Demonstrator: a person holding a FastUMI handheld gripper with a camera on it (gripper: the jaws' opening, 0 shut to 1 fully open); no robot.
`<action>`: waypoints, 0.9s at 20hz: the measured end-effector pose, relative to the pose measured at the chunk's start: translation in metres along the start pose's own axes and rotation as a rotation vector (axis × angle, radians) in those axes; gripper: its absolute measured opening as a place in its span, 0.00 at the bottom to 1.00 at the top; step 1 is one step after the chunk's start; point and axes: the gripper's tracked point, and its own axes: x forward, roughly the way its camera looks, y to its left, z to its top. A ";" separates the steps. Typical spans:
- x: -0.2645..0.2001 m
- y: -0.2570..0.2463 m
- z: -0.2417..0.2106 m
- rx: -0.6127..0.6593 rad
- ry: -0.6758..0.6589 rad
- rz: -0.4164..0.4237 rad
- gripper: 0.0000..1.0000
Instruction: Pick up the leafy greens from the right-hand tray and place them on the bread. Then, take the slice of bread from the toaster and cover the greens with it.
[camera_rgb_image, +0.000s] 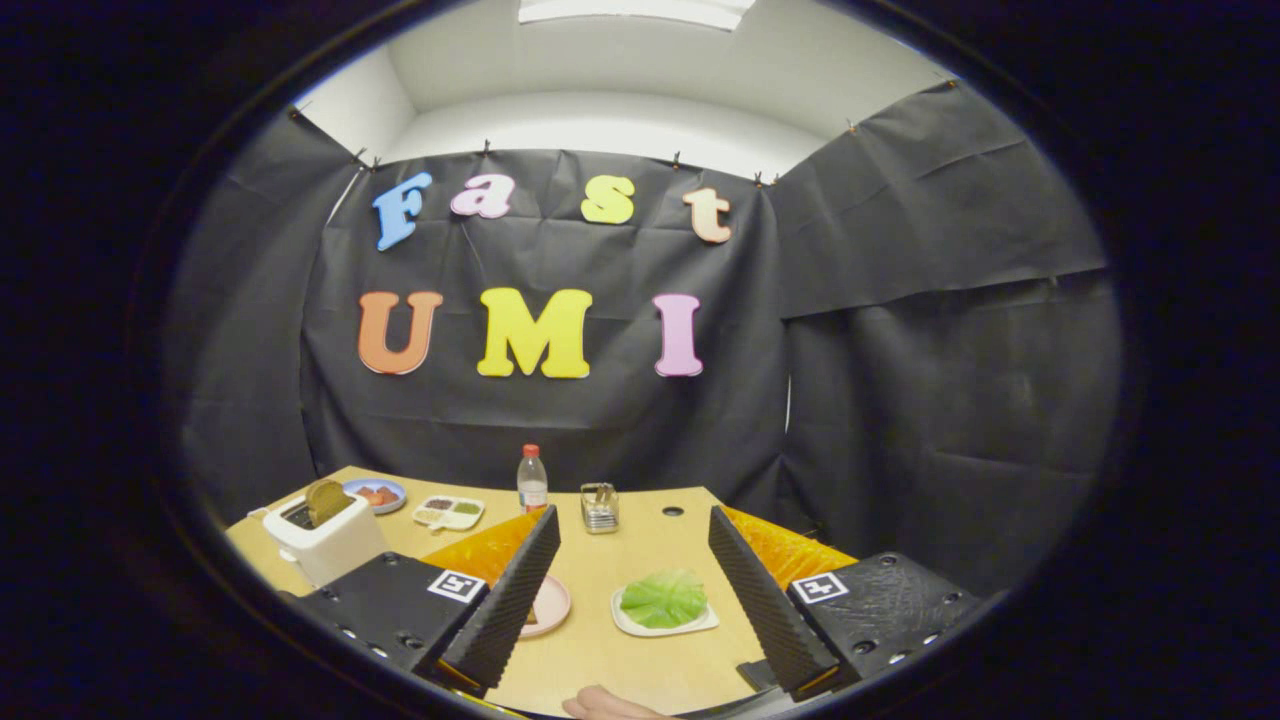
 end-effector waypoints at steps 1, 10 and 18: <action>0.009 -0.003 -0.010 -0.007 0.027 -0.010 0.95; 0.101 -0.025 -0.103 -0.006 0.255 -0.023 0.95; 0.205 -0.074 -0.186 -0.014 0.456 -0.096 0.95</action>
